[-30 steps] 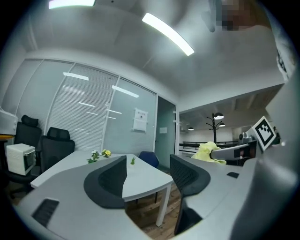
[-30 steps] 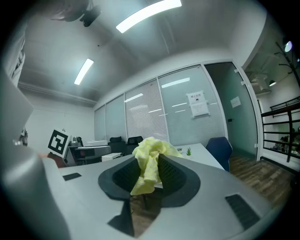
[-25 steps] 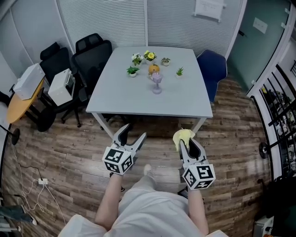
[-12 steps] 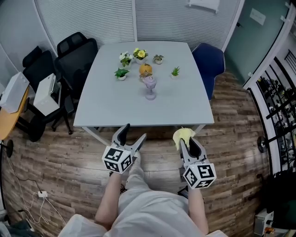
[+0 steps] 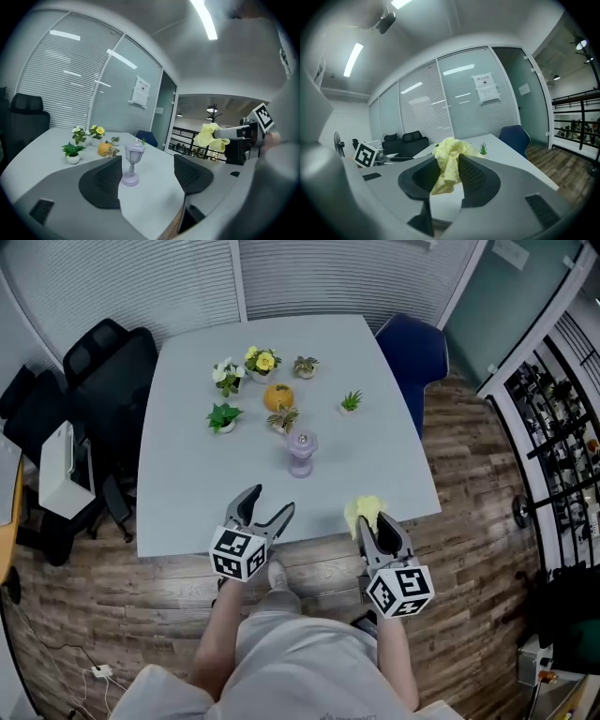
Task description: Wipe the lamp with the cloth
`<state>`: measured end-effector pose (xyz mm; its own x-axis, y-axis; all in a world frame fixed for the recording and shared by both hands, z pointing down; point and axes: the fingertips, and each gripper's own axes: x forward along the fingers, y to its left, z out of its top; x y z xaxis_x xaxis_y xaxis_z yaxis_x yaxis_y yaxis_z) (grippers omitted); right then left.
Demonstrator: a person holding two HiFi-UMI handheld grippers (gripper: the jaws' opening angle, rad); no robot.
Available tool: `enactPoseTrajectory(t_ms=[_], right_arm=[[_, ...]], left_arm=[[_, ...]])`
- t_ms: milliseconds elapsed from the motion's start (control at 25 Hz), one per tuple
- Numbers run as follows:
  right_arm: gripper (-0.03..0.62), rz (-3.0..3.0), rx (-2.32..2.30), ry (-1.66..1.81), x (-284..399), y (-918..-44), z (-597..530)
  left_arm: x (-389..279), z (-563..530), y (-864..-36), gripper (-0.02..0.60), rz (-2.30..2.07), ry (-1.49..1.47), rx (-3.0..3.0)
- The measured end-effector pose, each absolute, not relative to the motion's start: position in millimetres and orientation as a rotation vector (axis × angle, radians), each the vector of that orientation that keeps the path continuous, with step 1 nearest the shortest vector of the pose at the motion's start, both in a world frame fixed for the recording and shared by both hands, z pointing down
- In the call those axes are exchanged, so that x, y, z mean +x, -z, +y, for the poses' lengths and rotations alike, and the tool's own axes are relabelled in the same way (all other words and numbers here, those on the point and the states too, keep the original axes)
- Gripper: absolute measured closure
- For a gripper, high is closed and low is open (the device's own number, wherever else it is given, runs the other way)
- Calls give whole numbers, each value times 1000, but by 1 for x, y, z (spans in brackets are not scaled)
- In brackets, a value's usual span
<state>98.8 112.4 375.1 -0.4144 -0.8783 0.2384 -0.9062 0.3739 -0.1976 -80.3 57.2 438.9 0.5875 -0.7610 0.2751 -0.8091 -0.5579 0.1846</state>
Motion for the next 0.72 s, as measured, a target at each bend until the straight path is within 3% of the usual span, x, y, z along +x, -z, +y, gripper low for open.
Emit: enactPoseTrajectory(t_ms=[720], right_arm=[[468, -2446, 1655, -579, 41, -395, 2]], left_arm=[[-97, -49, -525, 257, -701, -595, 2698]])
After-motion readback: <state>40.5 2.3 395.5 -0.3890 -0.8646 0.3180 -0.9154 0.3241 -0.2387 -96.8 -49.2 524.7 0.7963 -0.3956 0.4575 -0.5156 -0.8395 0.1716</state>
